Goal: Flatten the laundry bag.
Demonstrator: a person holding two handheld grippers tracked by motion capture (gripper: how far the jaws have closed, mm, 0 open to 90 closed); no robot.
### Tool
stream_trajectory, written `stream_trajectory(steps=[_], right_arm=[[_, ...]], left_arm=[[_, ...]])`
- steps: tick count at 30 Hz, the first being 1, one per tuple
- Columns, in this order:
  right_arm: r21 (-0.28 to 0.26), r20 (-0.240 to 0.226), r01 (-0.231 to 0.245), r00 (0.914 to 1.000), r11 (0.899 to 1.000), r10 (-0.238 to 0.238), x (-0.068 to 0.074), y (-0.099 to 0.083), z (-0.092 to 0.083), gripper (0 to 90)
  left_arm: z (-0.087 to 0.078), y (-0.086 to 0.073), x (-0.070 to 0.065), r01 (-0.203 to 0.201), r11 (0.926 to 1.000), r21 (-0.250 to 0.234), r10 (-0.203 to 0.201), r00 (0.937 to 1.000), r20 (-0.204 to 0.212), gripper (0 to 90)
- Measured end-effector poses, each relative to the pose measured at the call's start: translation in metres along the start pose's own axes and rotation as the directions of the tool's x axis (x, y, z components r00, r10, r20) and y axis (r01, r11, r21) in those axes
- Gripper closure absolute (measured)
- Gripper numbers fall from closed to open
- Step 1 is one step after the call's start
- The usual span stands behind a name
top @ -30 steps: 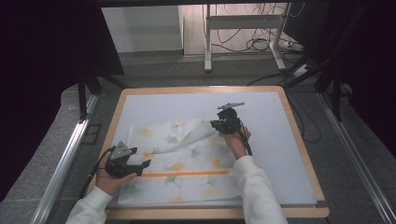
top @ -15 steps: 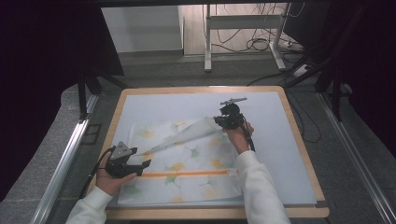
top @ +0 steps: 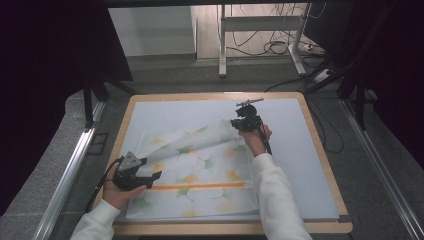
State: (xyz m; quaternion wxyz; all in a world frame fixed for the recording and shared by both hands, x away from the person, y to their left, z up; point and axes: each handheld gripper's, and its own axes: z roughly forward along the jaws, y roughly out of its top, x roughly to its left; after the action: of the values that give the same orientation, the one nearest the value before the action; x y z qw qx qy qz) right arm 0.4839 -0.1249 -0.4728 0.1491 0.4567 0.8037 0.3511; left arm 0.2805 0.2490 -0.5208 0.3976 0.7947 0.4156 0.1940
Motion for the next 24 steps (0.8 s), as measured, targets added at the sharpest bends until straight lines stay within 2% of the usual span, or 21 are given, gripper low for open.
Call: stream_trajectory(steps=[24], right_arm=[[0.001, 0.046, -0.062, 0.997, 0.998, 0.062, -0.02, 0.004, 0.016, 85.9]], left_arm=[[0.001, 0.0, 0.0, -0.001, 1.0, 0.002, 0.001, 1.0, 0.0, 23.9]])
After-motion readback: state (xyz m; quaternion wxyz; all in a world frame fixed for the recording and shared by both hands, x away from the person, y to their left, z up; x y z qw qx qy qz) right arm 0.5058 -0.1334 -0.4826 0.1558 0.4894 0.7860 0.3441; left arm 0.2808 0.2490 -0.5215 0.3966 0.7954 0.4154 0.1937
